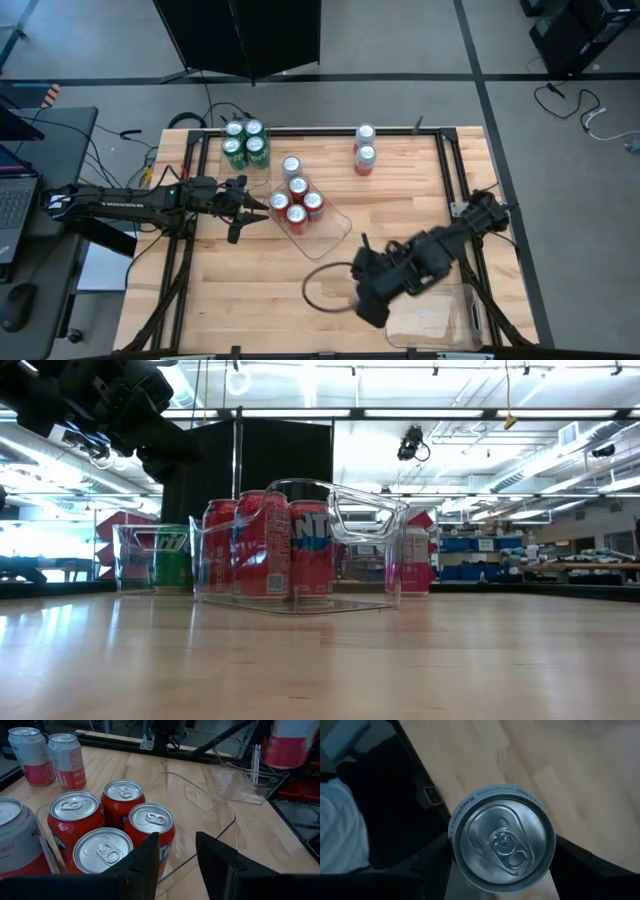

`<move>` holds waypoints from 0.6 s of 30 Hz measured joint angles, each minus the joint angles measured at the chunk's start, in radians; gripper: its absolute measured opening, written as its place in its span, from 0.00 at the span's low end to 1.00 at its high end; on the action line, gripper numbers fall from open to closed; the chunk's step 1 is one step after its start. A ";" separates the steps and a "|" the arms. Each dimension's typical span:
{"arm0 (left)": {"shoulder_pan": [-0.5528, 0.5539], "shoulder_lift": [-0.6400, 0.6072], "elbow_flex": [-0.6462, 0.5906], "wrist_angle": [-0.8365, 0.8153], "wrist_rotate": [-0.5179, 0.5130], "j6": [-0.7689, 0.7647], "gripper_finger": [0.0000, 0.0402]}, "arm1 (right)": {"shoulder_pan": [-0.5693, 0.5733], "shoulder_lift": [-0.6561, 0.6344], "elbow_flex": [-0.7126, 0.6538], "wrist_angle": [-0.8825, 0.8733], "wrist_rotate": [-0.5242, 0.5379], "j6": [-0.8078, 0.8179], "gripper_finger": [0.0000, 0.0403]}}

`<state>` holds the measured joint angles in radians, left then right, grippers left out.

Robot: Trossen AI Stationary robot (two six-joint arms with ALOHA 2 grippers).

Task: Sort soda cans
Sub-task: Put the bottom right pink and white soda can into the bottom right transparent bin

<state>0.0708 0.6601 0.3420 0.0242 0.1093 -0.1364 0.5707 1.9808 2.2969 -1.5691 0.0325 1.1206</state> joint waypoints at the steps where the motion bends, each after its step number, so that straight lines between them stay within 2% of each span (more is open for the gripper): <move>1: 0.000 0.000 0.000 0.000 0.000 0.000 0.33 | 0.018 -0.001 -0.008 0.000 -0.001 0.051 0.67; 5: 0.000 0.000 0.000 0.000 0.000 0.000 0.33 | 0.077 -0.001 -0.062 0.000 -0.032 0.201 0.67; 13: 0.000 0.000 0.000 0.009 0.000 -0.003 0.33 | 0.109 -0.024 -0.190 0.014 -0.097 0.349 0.67; 18: 0.000 0.000 0.000 0.018 0.000 0.006 0.33 | 0.136 -0.038 -0.192 -0.011 -0.065 0.429 0.67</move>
<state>0.0708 0.6605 0.3420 0.0422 0.1091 -0.1307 0.7066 1.9428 2.1049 -1.5805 -0.0321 1.5492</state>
